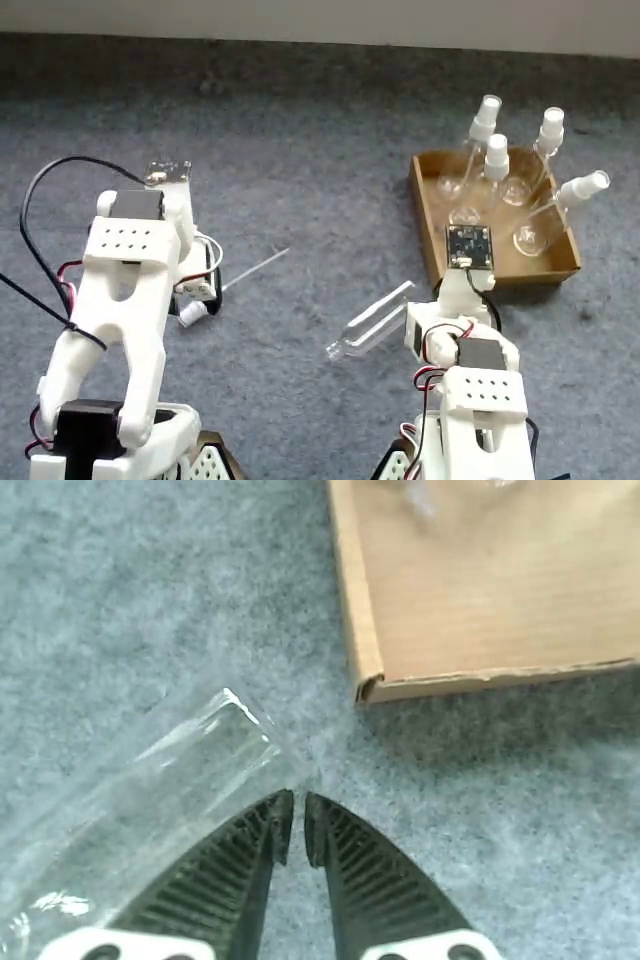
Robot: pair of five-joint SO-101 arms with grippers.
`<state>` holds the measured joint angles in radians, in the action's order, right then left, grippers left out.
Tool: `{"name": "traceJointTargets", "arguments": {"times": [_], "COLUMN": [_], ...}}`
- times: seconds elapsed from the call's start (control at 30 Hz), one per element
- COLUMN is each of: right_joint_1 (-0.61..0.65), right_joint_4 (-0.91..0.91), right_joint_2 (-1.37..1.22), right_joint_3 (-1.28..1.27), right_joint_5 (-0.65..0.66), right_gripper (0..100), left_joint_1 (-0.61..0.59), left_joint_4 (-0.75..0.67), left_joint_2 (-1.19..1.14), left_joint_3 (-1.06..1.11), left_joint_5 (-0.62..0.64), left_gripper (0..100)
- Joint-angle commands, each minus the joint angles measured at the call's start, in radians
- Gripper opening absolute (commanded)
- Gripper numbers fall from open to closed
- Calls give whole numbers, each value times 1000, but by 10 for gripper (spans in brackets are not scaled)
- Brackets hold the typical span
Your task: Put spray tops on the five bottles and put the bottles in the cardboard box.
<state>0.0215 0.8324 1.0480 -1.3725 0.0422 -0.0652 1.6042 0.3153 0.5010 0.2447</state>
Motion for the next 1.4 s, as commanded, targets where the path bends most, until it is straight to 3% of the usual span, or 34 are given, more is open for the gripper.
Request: {"name": "traceJointTargets", "arguments": {"times": [0.0,0.13,0.3,0.67,0.9,1.0,1.17,1.37], "right_joint_1": [13,10,13,58,223,272,314,315], "right_joint_4": [-16,-8,-8,59,282,283,283,288], "right_joint_2": [1,1,1,1,1,1,1,1], "right_joint_3": [30,93,117,294,499,538,545,541], "right_joint_5": [3,77,273,311,511,614,898,1077], "right_gripper": [5,5,5,5,5,5,5,5], "left_joint_1": [125,145,143,-61,-101,-101,-101,-94], "left_joint_4": [28,-6,-6,-121,-121,-121,-121,-158], "left_joint_2": [42,42,42,42,44,44,73,232], "left_joint_3": [53,81,82,101,94,94,102,208], "left_joint_5": [17,11,12,15,15,15,15,17], "left_gripper": [142,0,2,5,4,4,4,4]}}
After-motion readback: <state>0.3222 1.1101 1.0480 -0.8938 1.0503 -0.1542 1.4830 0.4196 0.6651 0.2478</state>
